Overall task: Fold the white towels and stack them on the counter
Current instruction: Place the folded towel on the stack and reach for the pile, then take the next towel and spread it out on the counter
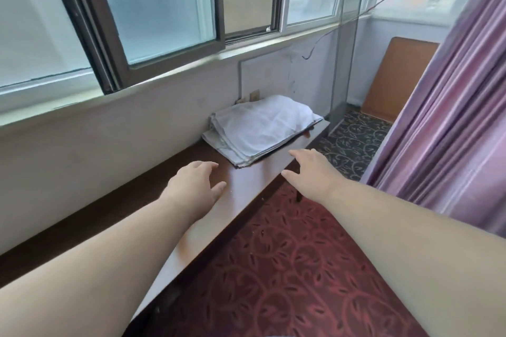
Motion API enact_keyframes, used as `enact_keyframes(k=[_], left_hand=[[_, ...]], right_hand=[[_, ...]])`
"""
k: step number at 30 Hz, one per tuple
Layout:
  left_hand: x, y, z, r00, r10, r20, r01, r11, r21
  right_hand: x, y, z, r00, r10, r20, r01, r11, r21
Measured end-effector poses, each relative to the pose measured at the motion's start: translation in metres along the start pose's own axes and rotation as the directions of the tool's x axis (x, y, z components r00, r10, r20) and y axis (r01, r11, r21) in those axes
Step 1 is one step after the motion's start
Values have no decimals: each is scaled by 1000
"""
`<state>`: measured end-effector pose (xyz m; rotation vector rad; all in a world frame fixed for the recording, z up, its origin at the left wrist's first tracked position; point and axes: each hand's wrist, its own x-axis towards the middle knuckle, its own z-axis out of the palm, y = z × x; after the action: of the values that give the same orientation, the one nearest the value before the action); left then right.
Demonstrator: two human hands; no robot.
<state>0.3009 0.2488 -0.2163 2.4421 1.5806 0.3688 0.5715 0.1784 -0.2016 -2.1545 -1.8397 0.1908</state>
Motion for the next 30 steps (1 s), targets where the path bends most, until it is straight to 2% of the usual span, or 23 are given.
enact_keyframes(k=[7, 12, 17, 23, 30], left_hand=[[98, 30, 56, 1000, 18, 12, -17, 999, -27], [216, 40, 83, 999, 38, 34, -37, 999, -29], [332, 49, 90, 997, 52, 65, -53, 999, 12], [419, 46, 106, 995, 5, 101, -10, 999, 49], [496, 31, 153, 976, -149, 157, 138, 987, 77]], right_hand=[[68, 68, 13, 999, 40, -27, -39, 999, 3], [174, 113, -5, 999, 31, -37, -32, 999, -29], [272, 151, -20, 997, 83, -6, -83, 997, 1], [360, 200, 5, 992, 129, 9, -129, 989, 65], [477, 248, 63, 990, 33, 140, -45, 995, 88]])
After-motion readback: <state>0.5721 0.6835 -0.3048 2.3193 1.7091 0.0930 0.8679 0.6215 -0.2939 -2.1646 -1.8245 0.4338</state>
